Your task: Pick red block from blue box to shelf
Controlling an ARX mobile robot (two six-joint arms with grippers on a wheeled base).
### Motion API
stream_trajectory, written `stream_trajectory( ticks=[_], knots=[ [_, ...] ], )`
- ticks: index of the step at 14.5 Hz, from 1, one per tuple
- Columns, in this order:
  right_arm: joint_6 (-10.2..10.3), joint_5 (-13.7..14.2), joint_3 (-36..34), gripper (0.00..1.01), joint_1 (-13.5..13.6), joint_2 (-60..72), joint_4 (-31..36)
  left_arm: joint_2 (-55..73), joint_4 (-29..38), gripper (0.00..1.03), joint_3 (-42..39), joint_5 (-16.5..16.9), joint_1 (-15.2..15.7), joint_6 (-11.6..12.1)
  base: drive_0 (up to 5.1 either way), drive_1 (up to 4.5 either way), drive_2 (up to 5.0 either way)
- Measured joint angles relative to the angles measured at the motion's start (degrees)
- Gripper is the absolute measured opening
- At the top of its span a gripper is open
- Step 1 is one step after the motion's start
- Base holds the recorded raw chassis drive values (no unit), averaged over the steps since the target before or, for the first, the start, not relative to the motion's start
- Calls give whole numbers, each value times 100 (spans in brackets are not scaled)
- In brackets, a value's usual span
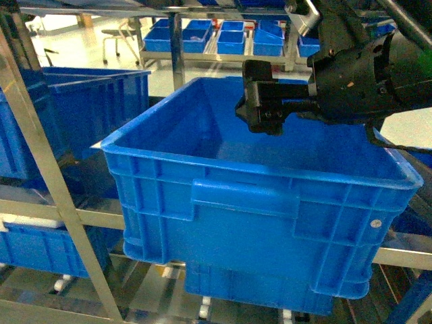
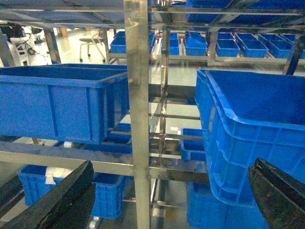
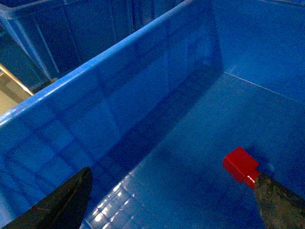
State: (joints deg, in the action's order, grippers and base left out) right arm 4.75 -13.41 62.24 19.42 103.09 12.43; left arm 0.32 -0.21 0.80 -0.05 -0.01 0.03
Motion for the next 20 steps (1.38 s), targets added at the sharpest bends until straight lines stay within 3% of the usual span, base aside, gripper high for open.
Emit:
stream_trajectory(
  ticks=[4,11,13,15,18,20],
  knots=[
    [330,-212,-240,98,0,-527,-94,0,0,98,0,0,0,0,0,0,0],
    [470,-337,-1147,98,-166,-1279,7,0,-2,98,0,0,0,0,0,0,0],
    [603,-575,-1543,98,-387,-2173,-83,0,0,98,0,0,0,0,0,0,0],
    [811,-636,-1707,98,-579,-2566,-330,0,-2,98,0,0,0,0,0,0,0],
    [881,-586,-1856,98,-728,-2820,-372,0,0,98,0,0,0,0,0,0,0],
    [918,-654,-1947,98,-981,-3254,-424,0,0,98,0,0,0,0,0,0,0]
  ],
)
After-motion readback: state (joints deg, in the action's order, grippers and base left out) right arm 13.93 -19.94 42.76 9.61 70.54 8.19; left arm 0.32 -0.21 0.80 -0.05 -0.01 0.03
